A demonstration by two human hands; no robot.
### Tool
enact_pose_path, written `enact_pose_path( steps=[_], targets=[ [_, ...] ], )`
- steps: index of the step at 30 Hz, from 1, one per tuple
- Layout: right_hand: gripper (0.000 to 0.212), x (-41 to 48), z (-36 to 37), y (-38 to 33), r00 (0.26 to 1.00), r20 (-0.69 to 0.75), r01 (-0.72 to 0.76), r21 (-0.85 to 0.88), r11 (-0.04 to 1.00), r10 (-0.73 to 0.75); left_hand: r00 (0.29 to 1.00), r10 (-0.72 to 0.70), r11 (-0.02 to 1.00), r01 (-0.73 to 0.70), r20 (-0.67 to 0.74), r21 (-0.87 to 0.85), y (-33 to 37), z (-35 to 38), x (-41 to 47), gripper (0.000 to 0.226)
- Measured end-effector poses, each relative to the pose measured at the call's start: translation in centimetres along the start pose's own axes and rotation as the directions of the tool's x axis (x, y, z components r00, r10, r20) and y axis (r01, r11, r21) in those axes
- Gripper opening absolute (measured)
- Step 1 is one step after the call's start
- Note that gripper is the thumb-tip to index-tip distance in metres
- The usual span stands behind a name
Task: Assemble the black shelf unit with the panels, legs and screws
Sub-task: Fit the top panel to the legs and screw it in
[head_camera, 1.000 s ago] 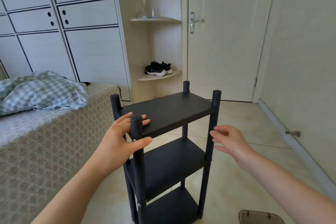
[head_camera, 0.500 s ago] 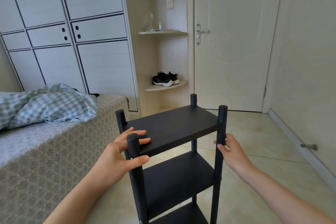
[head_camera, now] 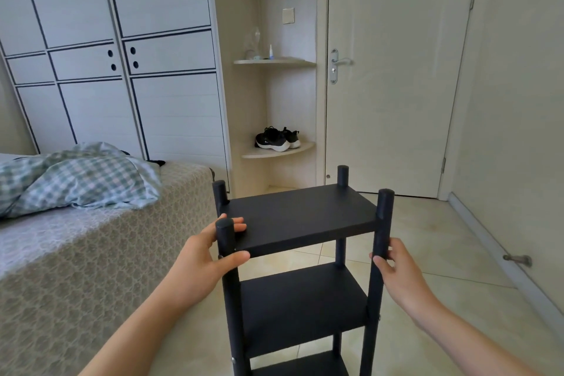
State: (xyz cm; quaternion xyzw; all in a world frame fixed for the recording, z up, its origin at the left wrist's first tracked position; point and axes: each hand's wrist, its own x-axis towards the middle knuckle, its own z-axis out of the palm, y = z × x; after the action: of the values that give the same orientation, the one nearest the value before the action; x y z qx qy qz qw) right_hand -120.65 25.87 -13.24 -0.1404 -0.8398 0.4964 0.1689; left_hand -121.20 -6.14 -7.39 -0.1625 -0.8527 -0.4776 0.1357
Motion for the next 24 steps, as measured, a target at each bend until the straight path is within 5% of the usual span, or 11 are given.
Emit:
enact_pose_path(
  steps=[9, 17, 24],
  targets=[
    [0.025, -1.5, -1.3, 0.2, 1.0, -0.008, 0.002, -0.001, 1.0, -0.002, 0.935, -0.158, 0.987, 0.163, -0.316, -0.009, 0.8, 3.2, 1.3, 0.051],
    [0.024, -3.5, -3.6, 1.3, 0.997, 0.08, 0.026, -0.058, 0.998, -0.021, 0.885, -0.337, 0.933, 0.268, -0.322, -0.241, 1.3, 6.5, 2.8, 0.042],
    [0.024, -4.7, -4.1, 0.6, 0.984, 0.176, 0.051, -0.045, 0.998, -0.042, 0.829, -0.46, 0.835, 0.282, -0.319, -0.473, 0.6, 8.1, 4.4, 0.057]
  ],
)
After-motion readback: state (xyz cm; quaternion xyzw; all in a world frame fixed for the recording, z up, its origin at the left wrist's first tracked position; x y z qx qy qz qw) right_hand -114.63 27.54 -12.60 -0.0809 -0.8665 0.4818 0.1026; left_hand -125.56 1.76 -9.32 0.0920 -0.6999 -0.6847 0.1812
